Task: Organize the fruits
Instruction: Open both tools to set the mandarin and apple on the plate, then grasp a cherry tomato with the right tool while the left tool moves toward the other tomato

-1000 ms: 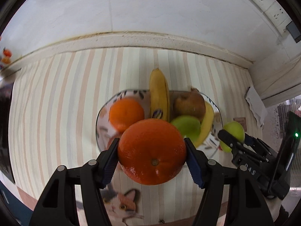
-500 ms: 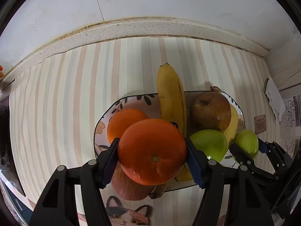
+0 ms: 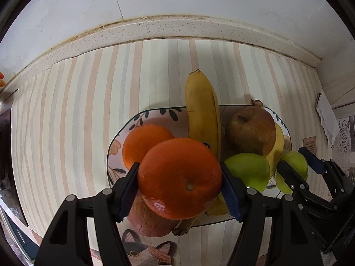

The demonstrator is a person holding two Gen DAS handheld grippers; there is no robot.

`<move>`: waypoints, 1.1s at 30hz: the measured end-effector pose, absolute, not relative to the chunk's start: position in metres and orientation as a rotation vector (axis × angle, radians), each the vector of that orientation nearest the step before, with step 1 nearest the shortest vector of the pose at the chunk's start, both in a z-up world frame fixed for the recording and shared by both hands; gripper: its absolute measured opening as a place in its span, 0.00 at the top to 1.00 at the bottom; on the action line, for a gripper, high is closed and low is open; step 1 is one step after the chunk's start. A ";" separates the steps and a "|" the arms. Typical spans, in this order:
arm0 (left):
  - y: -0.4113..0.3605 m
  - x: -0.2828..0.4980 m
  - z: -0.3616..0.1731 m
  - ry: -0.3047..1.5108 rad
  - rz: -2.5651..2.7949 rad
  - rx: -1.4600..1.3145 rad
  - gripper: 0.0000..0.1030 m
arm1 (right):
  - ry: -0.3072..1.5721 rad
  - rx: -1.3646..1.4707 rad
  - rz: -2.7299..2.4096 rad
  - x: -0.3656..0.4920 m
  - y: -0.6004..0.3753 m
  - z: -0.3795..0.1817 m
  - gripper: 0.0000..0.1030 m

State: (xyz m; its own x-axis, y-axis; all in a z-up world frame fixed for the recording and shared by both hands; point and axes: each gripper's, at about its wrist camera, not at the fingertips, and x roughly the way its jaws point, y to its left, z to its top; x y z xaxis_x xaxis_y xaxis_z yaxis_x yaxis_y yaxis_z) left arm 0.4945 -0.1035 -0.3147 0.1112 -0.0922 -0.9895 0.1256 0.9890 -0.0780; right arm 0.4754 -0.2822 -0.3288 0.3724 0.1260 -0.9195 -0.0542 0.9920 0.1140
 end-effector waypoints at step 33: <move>-0.079 0.373 -0.213 1.199 -0.062 -0.011 0.14 | 1.088 0.109 0.086 0.379 -0.267 -0.209 0.09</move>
State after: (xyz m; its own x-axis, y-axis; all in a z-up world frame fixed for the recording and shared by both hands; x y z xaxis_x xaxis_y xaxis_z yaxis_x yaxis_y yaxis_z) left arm 0.3733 -0.0786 -0.2127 0.3618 -0.0541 -0.9307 0.0423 0.9982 -0.0416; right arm 0.3788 -0.2666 -0.2093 0.4615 0.1235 -0.8785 -0.0167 0.9913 0.1305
